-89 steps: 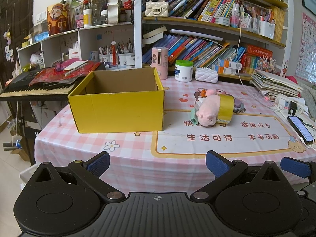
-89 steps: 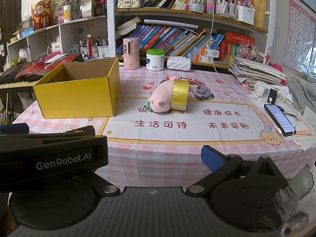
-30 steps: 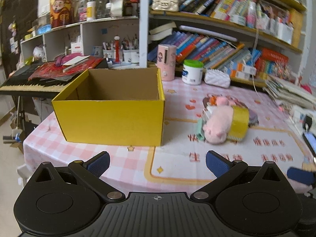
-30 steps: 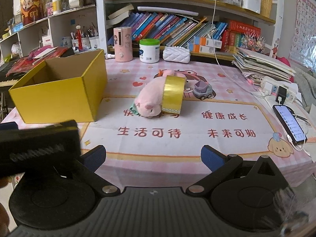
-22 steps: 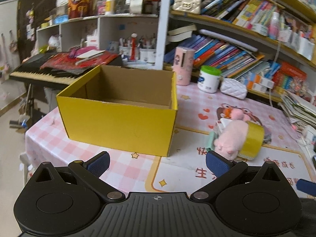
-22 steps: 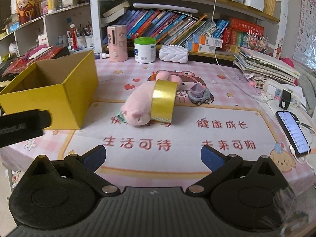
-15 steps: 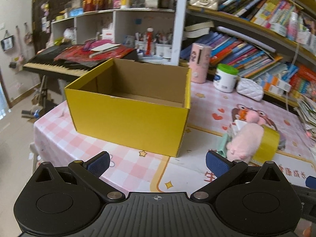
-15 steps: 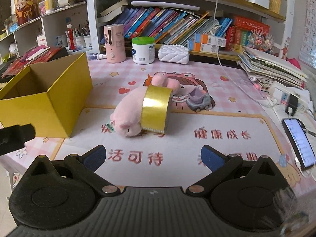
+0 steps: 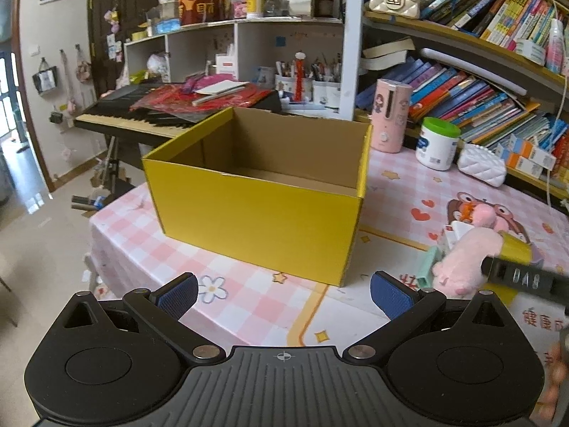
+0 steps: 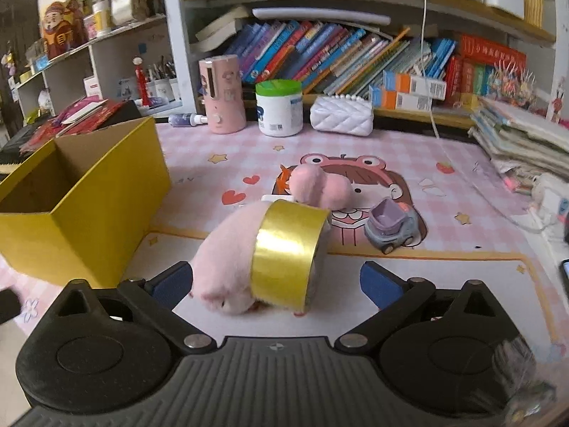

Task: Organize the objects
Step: 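Grasp the gold tape roll with the right gripper while the left gripper approaches the pink pig, then grasp the pink plush pig with the left gripper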

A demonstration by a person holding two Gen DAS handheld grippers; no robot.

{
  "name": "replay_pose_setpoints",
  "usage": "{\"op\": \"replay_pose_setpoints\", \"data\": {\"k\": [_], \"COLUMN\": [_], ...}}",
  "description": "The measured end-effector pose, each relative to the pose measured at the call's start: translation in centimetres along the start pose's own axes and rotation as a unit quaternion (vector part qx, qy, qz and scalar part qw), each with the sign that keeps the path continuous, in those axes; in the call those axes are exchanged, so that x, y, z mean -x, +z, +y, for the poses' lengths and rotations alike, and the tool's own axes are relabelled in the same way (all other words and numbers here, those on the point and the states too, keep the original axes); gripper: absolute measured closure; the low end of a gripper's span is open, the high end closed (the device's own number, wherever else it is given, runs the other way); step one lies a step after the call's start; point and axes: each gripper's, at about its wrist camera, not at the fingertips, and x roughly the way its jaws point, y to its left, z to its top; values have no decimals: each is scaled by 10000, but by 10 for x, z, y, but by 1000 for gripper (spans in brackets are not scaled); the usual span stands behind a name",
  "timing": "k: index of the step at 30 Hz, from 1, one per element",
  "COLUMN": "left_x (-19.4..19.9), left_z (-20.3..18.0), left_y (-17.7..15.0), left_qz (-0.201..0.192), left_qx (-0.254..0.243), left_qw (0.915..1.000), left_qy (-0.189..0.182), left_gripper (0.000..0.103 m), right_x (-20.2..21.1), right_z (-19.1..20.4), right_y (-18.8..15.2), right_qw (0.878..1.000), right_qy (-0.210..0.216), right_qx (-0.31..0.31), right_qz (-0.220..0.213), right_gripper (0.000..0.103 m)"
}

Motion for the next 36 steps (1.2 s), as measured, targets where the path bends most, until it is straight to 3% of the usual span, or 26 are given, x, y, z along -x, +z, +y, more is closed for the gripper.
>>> {"op": "replay_pose_setpoints", "data": {"k": [4,7,9,10,13,15,18,21,28,32,34,36], "left_x": [2,2,0,-1,-3,-6,-13,-21,-54,-73,-84,-94], "left_z": [3,2,-3,-6,-22,-38,-69,-104,-173,-198,-207,-211], "left_y": [1,3,5,5,7,8,7,4,7,1,-2,-4], "left_qz": [-25,-33,-18,-17,-28,-12,110,161,309,348,394,554], "left_qx": [2,-27,-51,-94,-318,-573,-996,-1478,-2198,-2561,-2702,-2763], "left_qw": [9998,9996,9996,9997,9995,9970,9887,9782,9559,9484,9458,9429], "left_qy": [201,282,287,240,-79,-523,-1117,-1448,-1923,-1839,-1757,-1773], "left_gripper": [0,0,0,0,0,0,0,0,0,1,7,21], "right_x": [-20,-32,-36,-35,-29,-19,-4,7,36,47,51,54], "right_z": [-10,-18,-25,-28,-34,-42,-60,-80,-121,-133,-135,-135], "right_y": [11,17,18,19,24,24,26,26,16,12,12,12], "right_qw": [9989,9972,9966,9961,9953,9944,9931,9927,9926,9934,9942,9947], "right_qy": [-77,-278,-45,128,239,229,269,239,-52,-4,65,117], "right_qx": [-468,-698,-825,-874,-936,-1026,-1105,-1133,-1146,-1083,-1001,-947], "right_qz": [-11,39,30,-5,-1,-120,-291,-347,-402,-386,-387,-383], "right_gripper": [6,27,48,65,66,66,66,66,66,66,66,66]}}
